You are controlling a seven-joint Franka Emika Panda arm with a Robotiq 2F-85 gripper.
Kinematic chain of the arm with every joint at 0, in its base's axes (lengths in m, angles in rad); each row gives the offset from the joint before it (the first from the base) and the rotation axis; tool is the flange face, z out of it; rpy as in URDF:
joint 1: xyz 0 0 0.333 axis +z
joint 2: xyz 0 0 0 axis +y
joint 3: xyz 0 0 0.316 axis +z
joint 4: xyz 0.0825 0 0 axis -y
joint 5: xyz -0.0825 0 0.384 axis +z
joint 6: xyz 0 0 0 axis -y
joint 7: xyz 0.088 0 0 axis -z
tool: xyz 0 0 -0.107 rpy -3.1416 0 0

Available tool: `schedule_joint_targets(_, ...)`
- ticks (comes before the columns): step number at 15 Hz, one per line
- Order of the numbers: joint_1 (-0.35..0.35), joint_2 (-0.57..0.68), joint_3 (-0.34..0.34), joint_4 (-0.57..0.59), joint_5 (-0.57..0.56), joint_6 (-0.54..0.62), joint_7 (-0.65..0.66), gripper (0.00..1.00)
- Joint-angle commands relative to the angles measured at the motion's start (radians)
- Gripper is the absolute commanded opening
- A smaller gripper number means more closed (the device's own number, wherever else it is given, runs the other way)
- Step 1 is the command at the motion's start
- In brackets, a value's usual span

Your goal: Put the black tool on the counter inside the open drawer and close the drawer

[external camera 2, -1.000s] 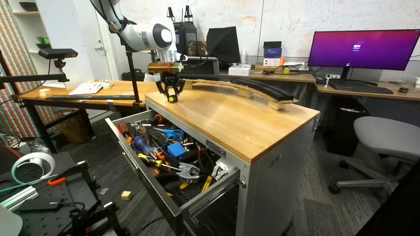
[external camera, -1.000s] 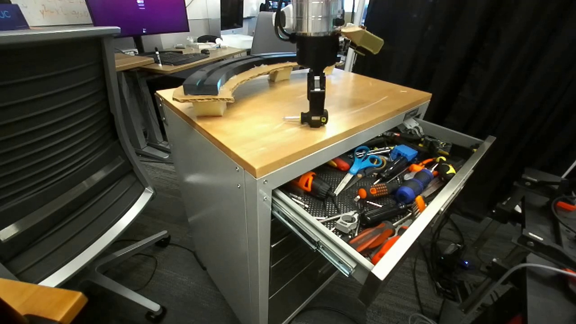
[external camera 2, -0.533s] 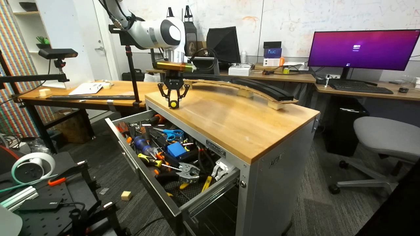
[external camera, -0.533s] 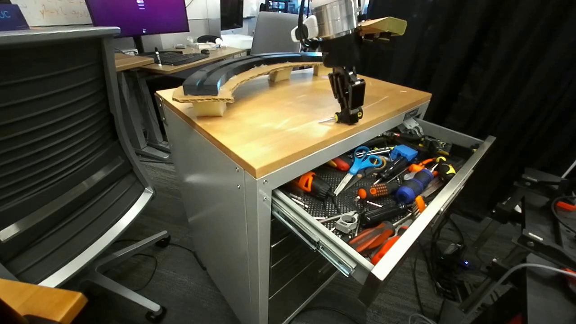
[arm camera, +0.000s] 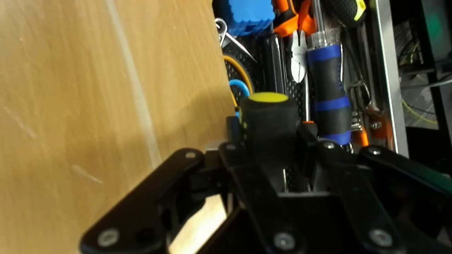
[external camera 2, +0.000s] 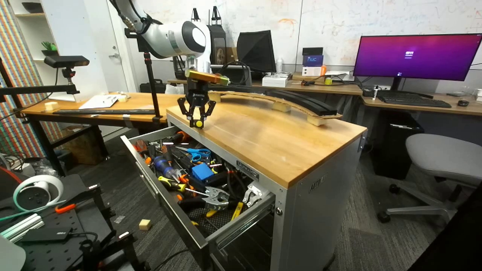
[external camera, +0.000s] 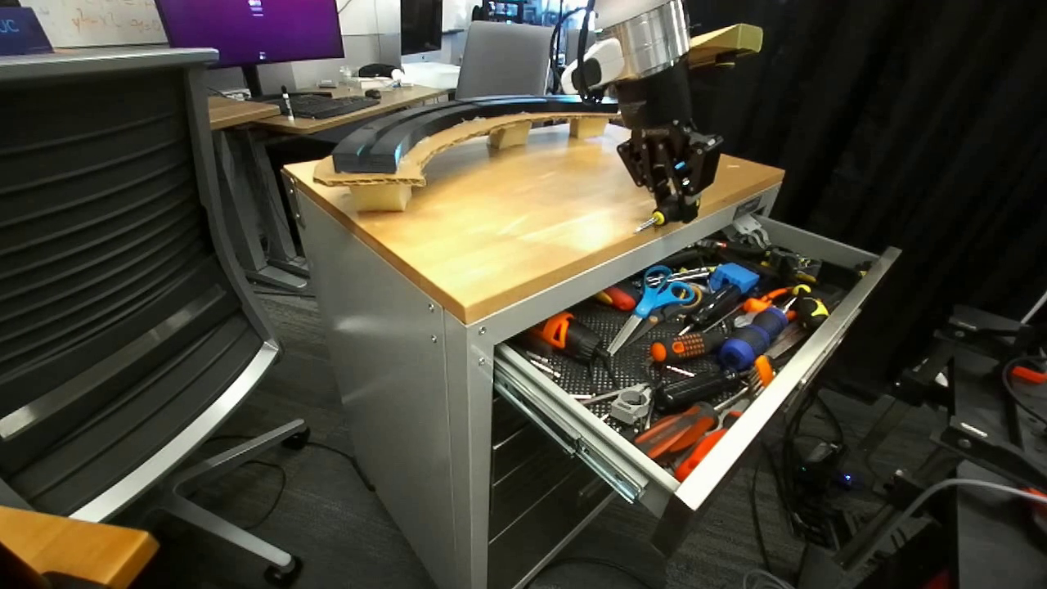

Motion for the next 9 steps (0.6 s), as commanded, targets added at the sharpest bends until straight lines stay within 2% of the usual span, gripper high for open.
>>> schedule_joint_targets(1,-0.007,-0.044,0.018,-0.084,-0.054,-0.034,-0.132,0.57)
schedule_joint_targets(3,0.003,-0.054,0.012,-0.096,-0.100,-0.077,-0.181,0.66)
schedule_joint_targets(5,0.011,-0.078,-0.006,-0.133,-0.133,-0.071,-0.100,0.82)
schedule_joint_targets(6,0.002,-0.092,-0.019,-0.147,-0.101,-0.054,-0.001,0.91)
schedule_joint_targets(7,-0.013,-0.107,-0.023,-0.163,-0.086,-0.049,0.027,0.98)
schedule_joint_targets(9,-0.054,-0.151,-0.044,-0.211,-0.061,-0.043,0.071,1.00)
